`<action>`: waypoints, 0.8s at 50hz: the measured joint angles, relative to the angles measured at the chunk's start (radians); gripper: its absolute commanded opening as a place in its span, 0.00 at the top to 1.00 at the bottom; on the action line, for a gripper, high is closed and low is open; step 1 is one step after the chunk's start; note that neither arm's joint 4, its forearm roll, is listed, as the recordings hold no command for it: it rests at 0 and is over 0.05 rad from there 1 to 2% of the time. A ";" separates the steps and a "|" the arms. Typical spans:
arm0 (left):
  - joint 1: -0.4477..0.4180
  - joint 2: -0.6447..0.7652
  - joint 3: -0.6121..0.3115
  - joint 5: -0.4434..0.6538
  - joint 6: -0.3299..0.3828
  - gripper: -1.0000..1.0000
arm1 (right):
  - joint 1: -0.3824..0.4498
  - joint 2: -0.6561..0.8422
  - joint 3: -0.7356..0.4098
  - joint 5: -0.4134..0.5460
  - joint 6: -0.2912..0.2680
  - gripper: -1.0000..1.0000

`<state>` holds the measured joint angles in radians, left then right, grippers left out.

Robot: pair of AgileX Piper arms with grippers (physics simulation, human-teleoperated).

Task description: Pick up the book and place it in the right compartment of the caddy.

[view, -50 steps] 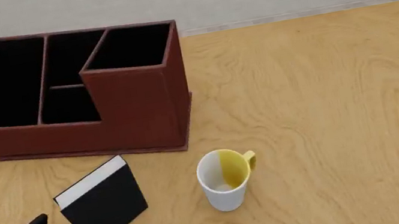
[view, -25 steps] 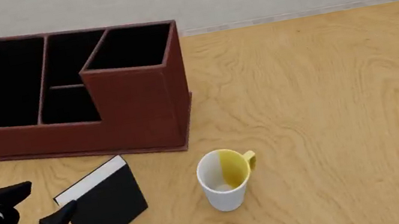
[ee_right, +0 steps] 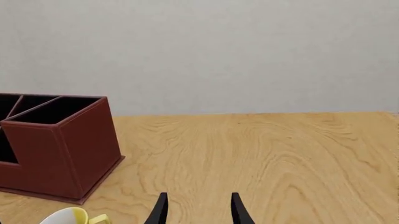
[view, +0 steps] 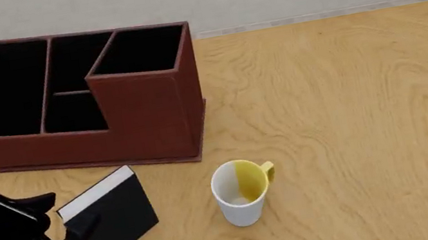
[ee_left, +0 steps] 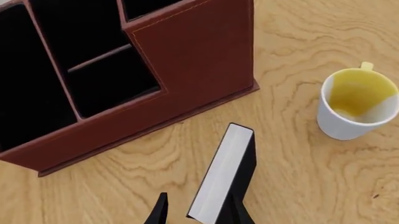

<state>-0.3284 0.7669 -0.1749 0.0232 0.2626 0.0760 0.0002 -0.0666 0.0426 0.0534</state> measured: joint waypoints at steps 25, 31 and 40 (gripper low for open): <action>-0.012 0.081 0.024 -0.104 -0.030 1.00 | -0.002 0.000 0.002 0.001 -0.001 0.00; -0.013 0.075 0.025 -0.100 -0.034 1.00 | -0.001 0.000 0.004 0.001 0.000 0.00; -0.016 0.018 0.004 -0.025 -0.043 1.00 | 0.000 0.000 0.003 0.001 -0.001 0.00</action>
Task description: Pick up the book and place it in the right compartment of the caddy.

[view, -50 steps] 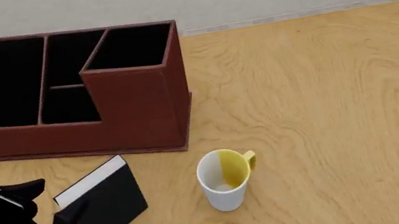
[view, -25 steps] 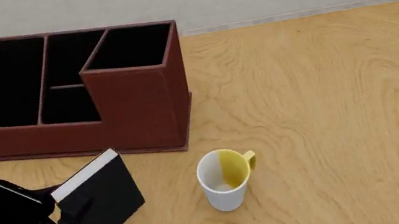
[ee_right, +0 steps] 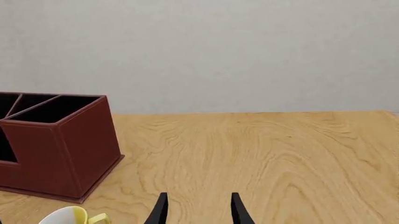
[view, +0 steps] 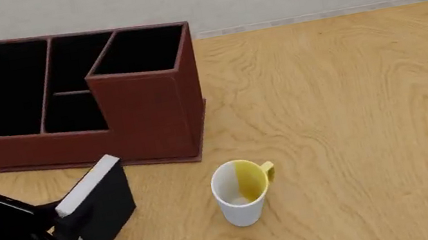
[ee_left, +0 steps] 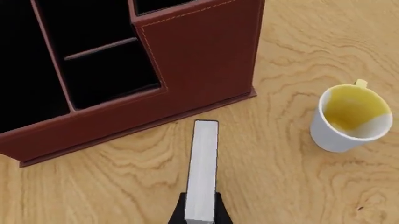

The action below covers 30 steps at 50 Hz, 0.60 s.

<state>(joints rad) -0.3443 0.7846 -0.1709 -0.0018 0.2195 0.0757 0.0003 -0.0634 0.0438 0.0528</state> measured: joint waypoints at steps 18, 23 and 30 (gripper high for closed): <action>-0.011 -0.260 -0.119 0.305 0.014 1.00 | 0.006 0.000 -0.001 -0.002 0.002 0.00; -0.021 -0.332 -0.166 0.399 0.009 1.00 | 0.008 0.000 -0.001 -0.002 0.002 0.00; -0.038 -0.420 -0.240 0.524 -0.004 1.00 | 0.020 0.000 0.001 -0.001 0.001 0.00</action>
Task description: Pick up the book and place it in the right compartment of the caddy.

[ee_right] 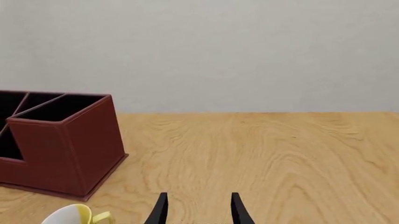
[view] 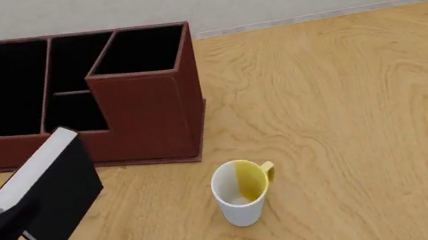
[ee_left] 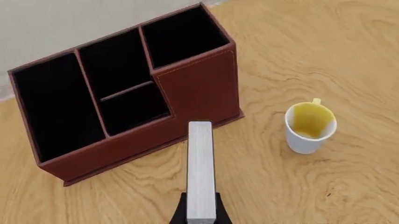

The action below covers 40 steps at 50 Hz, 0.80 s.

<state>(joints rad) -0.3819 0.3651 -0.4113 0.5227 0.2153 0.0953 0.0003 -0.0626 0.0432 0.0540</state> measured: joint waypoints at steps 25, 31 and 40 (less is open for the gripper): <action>-0.062 -0.120 -0.297 0.283 -0.122 1.00 | 0.090 0.000 0.007 0.017 -0.012 0.00; -0.075 -0.108 -0.363 0.313 -0.147 1.00 | 0.108 0.000 0.006 0.021 -0.014 0.00; -0.088 -0.063 -0.456 0.338 -0.157 1.00 | 0.153 0.000 0.004 0.027 -0.019 0.00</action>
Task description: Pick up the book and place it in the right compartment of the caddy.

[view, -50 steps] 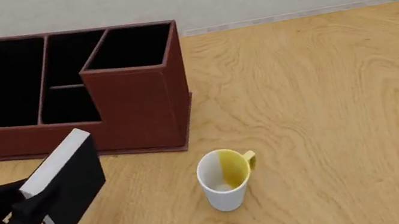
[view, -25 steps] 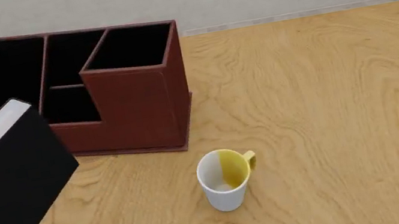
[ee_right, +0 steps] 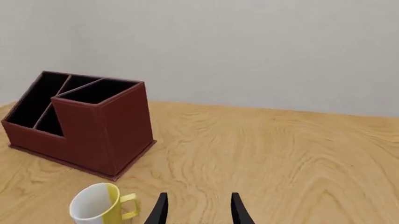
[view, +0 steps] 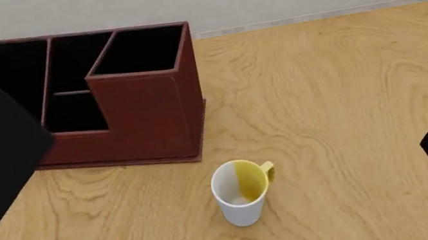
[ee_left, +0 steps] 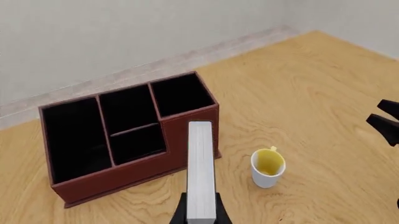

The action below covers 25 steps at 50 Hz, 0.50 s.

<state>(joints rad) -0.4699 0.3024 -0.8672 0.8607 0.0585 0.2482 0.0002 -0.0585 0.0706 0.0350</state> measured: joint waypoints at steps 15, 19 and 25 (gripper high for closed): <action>-0.011 0.124 -0.140 0.002 0.020 1.00 | 0.083 0.000 0.002 0.007 -0.011 0.00; -0.011 0.160 -0.169 -0.004 0.026 1.00 | 0.095 0.000 0.004 0.005 -0.011 0.00; -0.006 0.226 -0.213 -0.019 0.044 1.00 | 0.106 0.000 0.006 0.004 -0.010 0.00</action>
<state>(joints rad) -0.4760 0.5281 -1.0797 0.8412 0.1024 0.3546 0.0002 -0.0526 0.0743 0.0254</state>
